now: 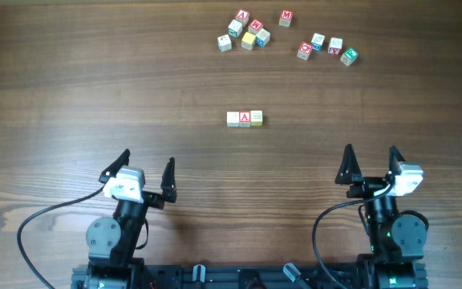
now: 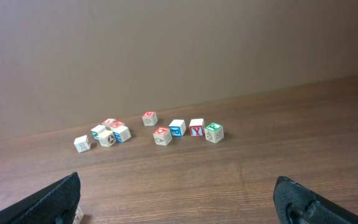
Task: Form a horizontal line
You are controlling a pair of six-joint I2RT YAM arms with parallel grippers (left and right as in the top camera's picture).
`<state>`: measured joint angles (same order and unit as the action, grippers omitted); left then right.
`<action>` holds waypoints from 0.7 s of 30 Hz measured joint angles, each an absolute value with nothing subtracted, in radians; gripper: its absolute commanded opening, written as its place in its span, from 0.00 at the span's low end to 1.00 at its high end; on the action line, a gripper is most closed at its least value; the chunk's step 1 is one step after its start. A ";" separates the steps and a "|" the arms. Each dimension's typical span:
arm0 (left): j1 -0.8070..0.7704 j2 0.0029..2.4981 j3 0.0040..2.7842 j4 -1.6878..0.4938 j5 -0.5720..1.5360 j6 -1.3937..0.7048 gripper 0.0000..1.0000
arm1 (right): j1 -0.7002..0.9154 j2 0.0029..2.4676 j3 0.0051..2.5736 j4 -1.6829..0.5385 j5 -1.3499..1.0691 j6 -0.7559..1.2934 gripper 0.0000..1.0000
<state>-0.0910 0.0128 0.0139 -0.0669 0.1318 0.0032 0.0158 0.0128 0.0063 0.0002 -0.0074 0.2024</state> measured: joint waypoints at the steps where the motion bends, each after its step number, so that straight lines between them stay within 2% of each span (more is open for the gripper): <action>1: -0.091 0.013 0.014 -0.067 0.132 0.003 1.00 | 0.016 0.013 0.006 0.000 -0.007 0.202 1.00; 21: -0.030 0.013 0.014 -0.067 0.131 0.003 1.00 | 0.016 0.013 0.006 0.000 -0.007 0.202 1.00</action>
<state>-0.0296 0.0128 0.0139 -0.0669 0.1314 0.0032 0.0158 0.0128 0.0063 0.0002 -0.0074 0.2024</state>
